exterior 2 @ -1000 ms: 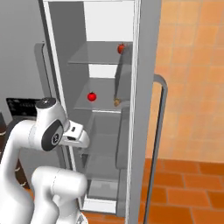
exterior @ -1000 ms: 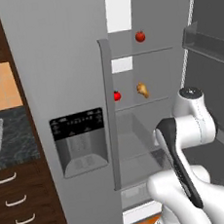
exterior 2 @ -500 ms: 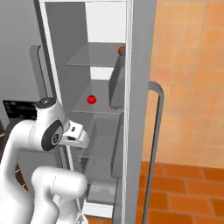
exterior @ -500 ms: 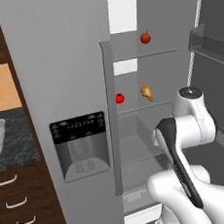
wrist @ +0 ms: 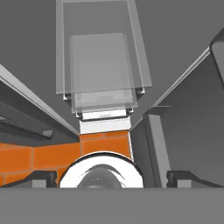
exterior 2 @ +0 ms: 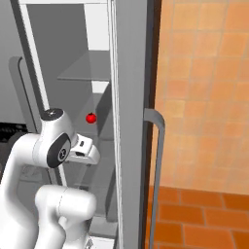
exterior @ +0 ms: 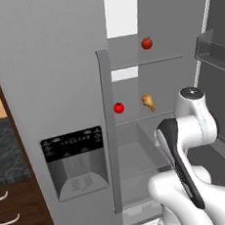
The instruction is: Place one tomato and one chicken drumstick in each tupperware on the nearby counter, to pack two identical lunches.
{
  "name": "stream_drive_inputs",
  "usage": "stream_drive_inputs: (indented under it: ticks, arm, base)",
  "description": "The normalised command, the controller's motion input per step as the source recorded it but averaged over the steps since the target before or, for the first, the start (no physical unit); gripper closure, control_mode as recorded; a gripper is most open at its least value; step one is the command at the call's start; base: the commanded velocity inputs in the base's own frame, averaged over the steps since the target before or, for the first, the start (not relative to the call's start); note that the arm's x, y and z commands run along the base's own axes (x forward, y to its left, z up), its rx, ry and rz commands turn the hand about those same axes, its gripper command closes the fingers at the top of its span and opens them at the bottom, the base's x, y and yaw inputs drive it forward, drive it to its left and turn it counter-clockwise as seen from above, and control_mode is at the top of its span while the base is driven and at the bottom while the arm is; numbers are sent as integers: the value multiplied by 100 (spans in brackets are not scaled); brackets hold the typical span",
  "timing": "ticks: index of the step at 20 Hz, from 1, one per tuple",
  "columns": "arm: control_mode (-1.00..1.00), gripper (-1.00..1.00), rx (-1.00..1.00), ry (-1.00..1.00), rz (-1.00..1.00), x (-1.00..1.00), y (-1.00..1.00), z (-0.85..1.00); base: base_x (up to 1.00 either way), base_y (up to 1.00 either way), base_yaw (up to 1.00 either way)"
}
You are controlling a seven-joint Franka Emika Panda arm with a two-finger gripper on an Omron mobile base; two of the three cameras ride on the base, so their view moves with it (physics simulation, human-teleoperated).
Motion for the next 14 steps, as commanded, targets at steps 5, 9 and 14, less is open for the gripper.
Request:
stream_drive_inputs:
  ticks: [5,9,14]
  arm:
    - [100,-100,0,0,0,0,0,0]
    - [100,-100,0,0,0,0,0,0]
    - [100,-100,0,0,0,0,0,0]
  base:
    - [49,-18,0]
    - [36,-32,0]
    - [36,-17,0]
